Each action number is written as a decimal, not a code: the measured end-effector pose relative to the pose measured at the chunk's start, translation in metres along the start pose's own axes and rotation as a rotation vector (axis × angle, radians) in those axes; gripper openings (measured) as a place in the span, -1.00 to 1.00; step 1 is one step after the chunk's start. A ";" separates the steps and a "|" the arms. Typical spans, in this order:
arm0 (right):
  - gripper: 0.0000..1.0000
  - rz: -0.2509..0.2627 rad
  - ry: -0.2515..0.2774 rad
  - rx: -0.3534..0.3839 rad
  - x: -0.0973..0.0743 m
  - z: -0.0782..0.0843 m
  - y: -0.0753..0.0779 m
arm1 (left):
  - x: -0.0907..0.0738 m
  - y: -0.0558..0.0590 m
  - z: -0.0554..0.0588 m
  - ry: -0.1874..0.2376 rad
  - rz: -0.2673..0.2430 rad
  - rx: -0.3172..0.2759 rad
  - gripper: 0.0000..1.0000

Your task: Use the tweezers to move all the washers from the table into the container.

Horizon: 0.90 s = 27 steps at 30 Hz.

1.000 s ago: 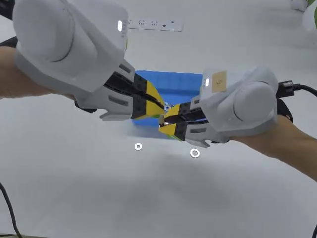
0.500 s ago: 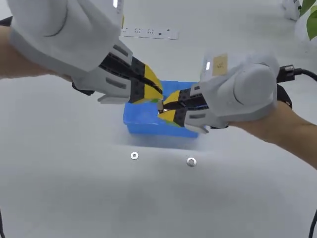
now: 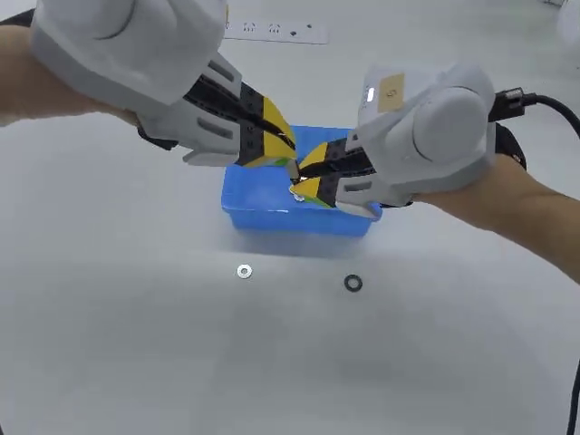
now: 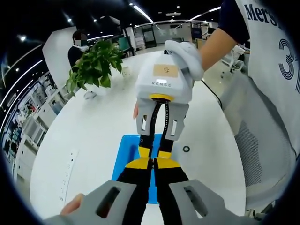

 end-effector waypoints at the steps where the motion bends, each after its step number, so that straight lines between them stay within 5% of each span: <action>1: -0.81 -0.001 -0.001 0.004 0.001 0.001 0.001 | 0.001 -0.001 0.001 0.006 0.006 -0.008 -0.88; 12: -0.81 -0.013 -0.012 0.039 0.014 0.013 0.003 | 0.015 -0.010 0.017 0.000 0.014 -0.045 -0.87; 27: -0.81 -0.012 -0.020 0.081 0.021 0.024 0.010 | 0.025 -0.017 0.021 0.000 0.014 -0.050 -0.87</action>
Point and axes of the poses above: the centre of the closed fingertips' face, and the gripper's own axes: x roughly forward along the fingers, y roughly to its right, z roughly out of its underside, the point moved 9 cm from there along -x, roughly backward along the fingers, and after that the axes turned 3 degrees about z, right-handed, at the moved point
